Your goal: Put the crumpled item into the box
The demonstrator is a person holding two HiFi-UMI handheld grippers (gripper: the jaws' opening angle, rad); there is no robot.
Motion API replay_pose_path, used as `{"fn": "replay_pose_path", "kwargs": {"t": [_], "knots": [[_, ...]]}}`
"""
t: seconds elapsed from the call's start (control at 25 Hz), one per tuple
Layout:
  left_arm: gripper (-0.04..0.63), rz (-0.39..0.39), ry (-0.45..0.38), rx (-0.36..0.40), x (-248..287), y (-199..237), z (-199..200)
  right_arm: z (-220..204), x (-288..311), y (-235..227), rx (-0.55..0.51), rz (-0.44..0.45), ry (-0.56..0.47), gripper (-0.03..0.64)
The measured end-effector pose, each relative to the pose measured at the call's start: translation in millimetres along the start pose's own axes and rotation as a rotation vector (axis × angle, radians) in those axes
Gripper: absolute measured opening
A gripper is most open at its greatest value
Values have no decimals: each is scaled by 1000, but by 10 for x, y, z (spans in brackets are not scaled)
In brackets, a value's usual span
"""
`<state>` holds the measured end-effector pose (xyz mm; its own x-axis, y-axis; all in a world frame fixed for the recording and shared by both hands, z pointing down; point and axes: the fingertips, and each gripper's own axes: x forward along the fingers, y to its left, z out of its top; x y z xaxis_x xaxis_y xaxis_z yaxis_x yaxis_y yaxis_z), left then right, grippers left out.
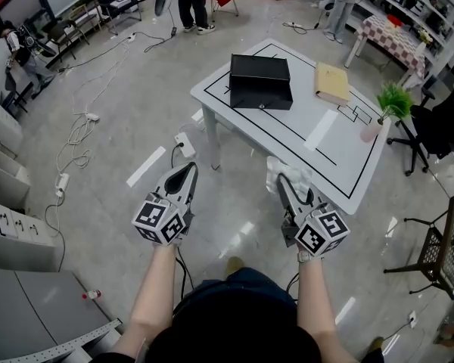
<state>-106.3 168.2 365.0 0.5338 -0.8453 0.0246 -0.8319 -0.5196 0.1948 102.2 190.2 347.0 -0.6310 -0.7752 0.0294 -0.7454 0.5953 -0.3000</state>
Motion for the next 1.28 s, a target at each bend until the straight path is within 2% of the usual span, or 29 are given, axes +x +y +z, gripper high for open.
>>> {"fn": "replay_pose_path", "kwargs": {"t": [0.44, 1.08, 1.28], "knots": [[11, -12, 16, -17, 466, -17, -131, -4, 118, -454, 17, -11, 12, 55], [11, -11, 23, -21, 562, -83, -144, -87, 41, -643, 48, -24, 21, 55], [11, -34, 35, -15, 679, -113, -157, -102, 114, -768, 77, -36, 14, 57]]}}
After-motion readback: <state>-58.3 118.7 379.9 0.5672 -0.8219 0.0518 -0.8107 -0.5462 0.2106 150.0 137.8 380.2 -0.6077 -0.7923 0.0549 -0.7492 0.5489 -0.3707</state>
